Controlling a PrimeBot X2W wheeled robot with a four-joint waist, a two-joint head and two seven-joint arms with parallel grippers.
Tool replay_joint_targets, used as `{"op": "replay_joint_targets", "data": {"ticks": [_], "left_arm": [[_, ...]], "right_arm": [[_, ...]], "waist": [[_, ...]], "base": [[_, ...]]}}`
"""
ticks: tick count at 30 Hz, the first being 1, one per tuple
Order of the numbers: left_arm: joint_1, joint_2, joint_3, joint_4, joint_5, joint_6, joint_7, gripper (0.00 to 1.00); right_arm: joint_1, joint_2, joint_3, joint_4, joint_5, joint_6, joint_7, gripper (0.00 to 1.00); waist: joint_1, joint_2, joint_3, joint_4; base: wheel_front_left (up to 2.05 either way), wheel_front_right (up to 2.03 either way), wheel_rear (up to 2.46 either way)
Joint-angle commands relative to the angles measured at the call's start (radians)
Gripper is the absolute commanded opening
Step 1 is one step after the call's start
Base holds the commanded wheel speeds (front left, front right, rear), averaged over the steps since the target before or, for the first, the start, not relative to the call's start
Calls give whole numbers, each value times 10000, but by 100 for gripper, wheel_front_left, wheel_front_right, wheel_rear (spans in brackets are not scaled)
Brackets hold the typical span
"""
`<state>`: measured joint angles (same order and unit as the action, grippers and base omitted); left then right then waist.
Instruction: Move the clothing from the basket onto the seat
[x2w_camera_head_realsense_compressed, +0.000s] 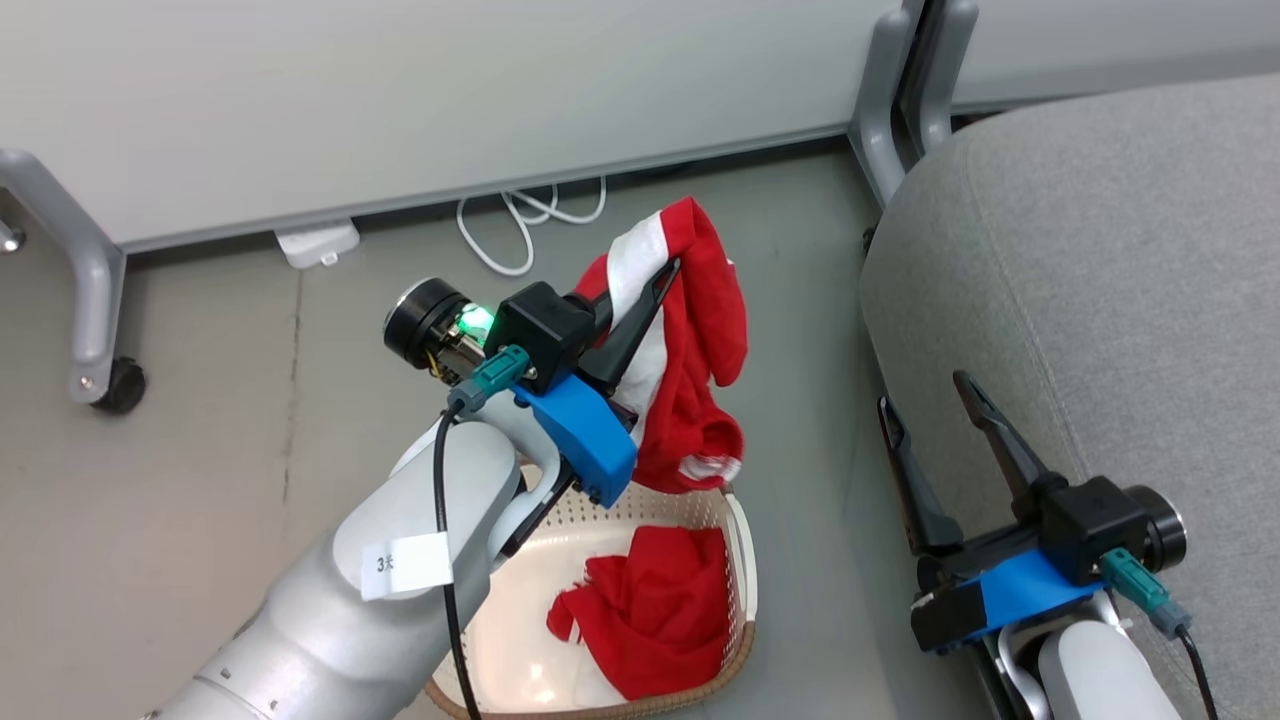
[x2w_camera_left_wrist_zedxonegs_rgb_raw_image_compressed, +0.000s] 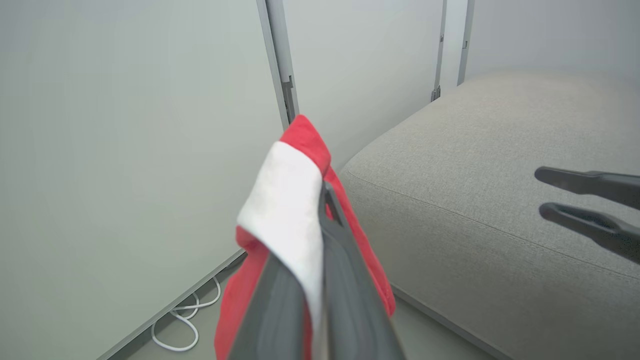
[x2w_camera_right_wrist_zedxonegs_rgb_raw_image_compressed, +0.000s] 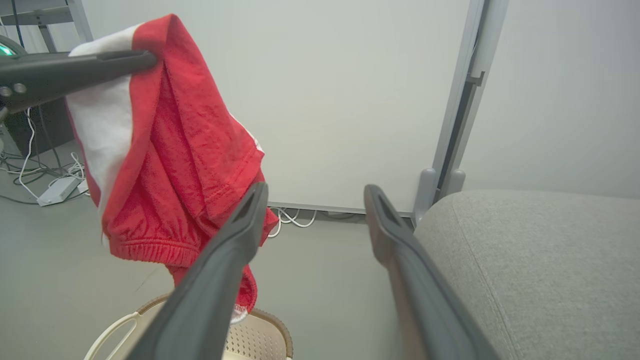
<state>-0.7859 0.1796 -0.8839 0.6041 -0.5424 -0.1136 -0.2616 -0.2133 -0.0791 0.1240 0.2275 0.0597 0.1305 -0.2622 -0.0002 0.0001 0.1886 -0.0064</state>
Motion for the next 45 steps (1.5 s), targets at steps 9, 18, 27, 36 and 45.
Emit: {"op": "replay_joint_targets", "data": {"ticks": [9, 18, 27, 36, 45], "left_arm": [[-247, -127, -207, -261, 176, -52, 25, 0], [48, -73, -416, -515, 59, -44, 204, 0], [164, -23, -523, -690, -9, 46, 285, 0], [158, -95, -683, -825, -12, 93, 316, 0], [74, -304, -819, -1045, 19, 186, 286, 0]], "right_arm": [[721, 134, -7, 161, 107, 4, -42, 100], [999, 201, 117, 131, 148, 4, -42, 100], [740, 192, 685, -1, 231, 4, -40, 100], [-8, 138, 1786, -80, 841, 4, -40, 100], [-830, 101, 2558, 210, 967, 5, -40, 100]], "waist": [[2, -1, -1077, 95], [2, -1, -1489, 153], [2, -1, -1563, 224], [2, -1, -1483, 303], [2, -1, -1324, 547]], "base": [[0, 0, 0], [0, 0, 0], [0, 0, 0], [0, 0, 0], [0, 0, 0]]}}
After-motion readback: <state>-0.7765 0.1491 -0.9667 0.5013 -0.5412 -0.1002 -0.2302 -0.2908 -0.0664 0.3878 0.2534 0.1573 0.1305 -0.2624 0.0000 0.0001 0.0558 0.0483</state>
